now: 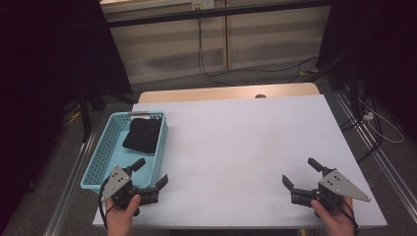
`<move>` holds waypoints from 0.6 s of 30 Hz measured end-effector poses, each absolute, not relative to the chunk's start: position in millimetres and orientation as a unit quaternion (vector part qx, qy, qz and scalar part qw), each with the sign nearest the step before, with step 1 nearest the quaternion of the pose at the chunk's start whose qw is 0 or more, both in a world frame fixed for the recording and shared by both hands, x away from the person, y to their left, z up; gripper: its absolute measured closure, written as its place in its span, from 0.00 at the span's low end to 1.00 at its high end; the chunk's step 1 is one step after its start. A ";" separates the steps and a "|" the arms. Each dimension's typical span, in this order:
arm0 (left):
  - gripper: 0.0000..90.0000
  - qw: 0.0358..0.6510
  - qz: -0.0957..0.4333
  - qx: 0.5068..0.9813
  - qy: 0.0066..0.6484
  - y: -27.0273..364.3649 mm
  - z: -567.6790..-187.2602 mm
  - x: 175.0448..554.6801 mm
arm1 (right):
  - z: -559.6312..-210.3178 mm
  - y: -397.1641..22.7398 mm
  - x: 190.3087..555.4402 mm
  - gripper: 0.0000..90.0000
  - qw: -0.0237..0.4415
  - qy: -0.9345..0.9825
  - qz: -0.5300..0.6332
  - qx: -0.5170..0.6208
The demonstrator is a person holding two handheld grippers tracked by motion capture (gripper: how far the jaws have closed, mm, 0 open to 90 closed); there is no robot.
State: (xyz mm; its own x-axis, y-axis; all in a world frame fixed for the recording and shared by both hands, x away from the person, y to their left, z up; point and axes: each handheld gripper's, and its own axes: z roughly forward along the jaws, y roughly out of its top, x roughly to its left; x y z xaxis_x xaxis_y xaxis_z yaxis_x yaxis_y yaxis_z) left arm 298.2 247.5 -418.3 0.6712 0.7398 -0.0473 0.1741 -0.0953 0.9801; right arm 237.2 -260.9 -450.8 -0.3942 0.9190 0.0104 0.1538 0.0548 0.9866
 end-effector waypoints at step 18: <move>0.02 0.586 0.240 0.702 0.327 246.6 -415.0 298.9 | -449.1 -259.7 238.6 0.01 0.348 0.643 0.541 0.417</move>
State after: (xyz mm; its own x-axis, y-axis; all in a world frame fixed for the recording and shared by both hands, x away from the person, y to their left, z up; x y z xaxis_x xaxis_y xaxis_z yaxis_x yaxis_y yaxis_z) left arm 298.9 246.6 -415.0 0.6704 0.7405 -0.0469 0.1783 -0.0994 0.9789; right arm 238.6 -259.7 -449.1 -0.4111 0.9116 0.0034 0.1595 0.0683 0.9848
